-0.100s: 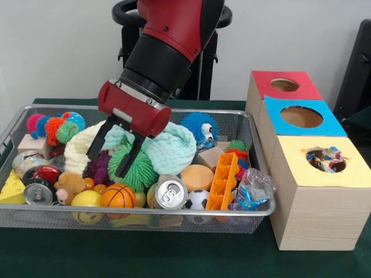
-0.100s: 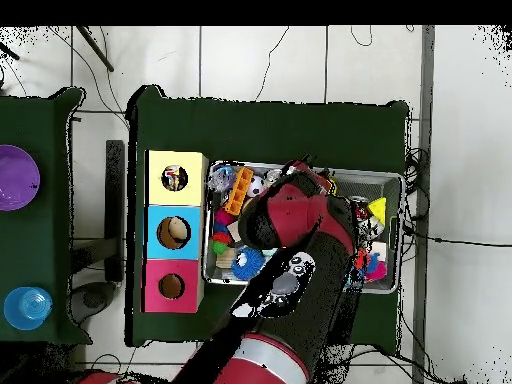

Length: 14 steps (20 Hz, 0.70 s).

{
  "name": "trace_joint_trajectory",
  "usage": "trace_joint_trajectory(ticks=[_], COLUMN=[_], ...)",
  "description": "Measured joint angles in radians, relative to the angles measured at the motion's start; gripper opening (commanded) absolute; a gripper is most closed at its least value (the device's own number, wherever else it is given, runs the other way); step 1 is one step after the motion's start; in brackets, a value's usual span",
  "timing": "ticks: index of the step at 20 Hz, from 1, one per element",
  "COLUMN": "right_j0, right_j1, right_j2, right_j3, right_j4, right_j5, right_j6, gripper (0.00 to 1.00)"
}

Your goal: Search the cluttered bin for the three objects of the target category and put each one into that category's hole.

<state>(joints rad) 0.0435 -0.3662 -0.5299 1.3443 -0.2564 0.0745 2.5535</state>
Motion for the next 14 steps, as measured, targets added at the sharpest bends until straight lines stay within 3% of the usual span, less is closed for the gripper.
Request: trace_joint_trajectory(ticks=[6, 14], right_j0=[-0.038, -0.128], right_j1=[-0.060, -0.172], right_j2=[0.056, 0.205], right_j3=[0.026, 0.125], right_j4=[0.000, -0.001], right_j5=[0.015, 0.139], right_j6=[0.000, 0.000], gripper=[1.00, 1.00])
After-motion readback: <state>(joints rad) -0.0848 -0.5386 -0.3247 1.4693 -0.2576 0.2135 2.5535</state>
